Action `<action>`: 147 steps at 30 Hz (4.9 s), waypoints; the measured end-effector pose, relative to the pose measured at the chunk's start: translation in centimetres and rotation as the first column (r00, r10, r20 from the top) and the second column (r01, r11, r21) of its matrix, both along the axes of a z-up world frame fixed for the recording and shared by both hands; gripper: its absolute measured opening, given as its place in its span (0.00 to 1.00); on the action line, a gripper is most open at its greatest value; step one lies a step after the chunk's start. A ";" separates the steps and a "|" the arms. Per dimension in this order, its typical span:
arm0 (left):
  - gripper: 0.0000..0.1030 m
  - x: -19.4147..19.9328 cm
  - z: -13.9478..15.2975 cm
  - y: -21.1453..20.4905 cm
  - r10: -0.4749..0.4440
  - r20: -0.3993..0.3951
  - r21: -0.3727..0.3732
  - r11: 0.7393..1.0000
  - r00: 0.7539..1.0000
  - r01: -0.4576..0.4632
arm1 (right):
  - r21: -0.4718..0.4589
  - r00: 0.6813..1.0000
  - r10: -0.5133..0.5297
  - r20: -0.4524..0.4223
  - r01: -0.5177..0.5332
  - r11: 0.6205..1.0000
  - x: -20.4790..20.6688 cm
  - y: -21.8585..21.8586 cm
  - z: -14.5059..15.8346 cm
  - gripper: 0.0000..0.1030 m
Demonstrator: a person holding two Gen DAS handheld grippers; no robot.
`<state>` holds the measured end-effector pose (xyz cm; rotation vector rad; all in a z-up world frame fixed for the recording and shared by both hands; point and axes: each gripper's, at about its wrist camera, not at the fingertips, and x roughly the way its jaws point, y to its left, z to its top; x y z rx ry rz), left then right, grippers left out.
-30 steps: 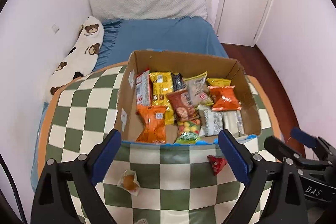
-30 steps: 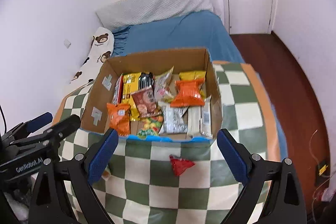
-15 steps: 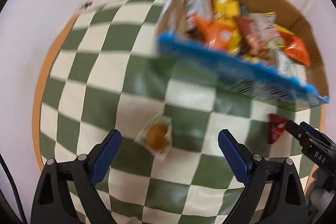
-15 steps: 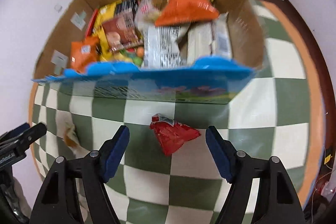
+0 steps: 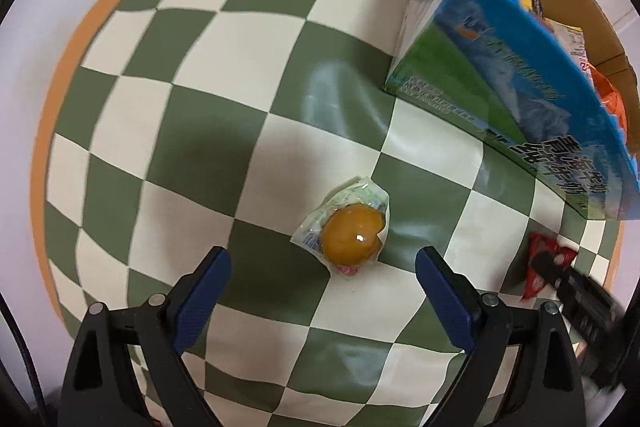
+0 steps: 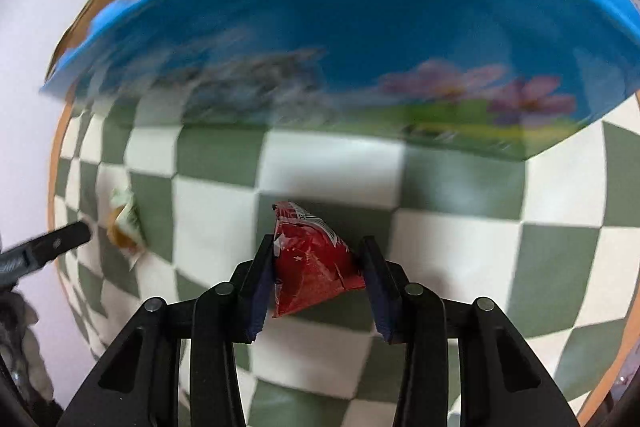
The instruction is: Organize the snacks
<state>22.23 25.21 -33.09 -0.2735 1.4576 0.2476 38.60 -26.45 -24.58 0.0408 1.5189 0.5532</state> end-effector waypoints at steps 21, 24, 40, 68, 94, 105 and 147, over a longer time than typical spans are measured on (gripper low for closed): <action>0.56 0.1 -4.5 -0.3 -0.056 -0.042 -0.084 0.995 0.998 0.052 | 0.014 0.998 0.025 -0.051 -0.025 1.000 -3.4 3.4 -0.3 0.40; 0.56 -1.1 -2.0 -0.9 -0.093 0.001 -0.088 0.992 0.996 0.093 | 0.034 0.999 0.024 -0.042 -0.023 0.999 -3.3 3.0 0.9 0.40; 0.58 7.4 14.0 -6.8 -0.305 0.249 -0.050 0.944 0.919 0.327 | 0.301 0.986 -0.102 0.130 0.059 0.952 3.4 0.3 15.8 0.40; 1.00 12.9 8.9 -8.9 -0.310 0.132 0.019 0.950 0.941 0.311 | -0.027 0.979 -0.141 0.147 0.147 0.989 12.5 0.8 9.5 0.97; 1.00 1.0 19.7 -10.7 -0.306 0.397 0.140 0.952 0.865 0.272 | -0.019 0.881 -0.163 0.443 0.191 0.981 1.7 -5.5 23.4 0.99; 1.00 -6.2 25.6 -10.8 -0.337 0.488 0.214 0.941 0.805 0.264 | 0.037 0.827 -0.173 0.535 0.182 0.983 -5.3 -6.6 30.9 0.99; 1.00 -3.3 24.0 -11.9 -0.344 0.501 0.272 0.934 0.794 0.232 | 0.024 0.787 -0.251 0.563 0.288 0.957 -3.7 -8.1 30.2 1.00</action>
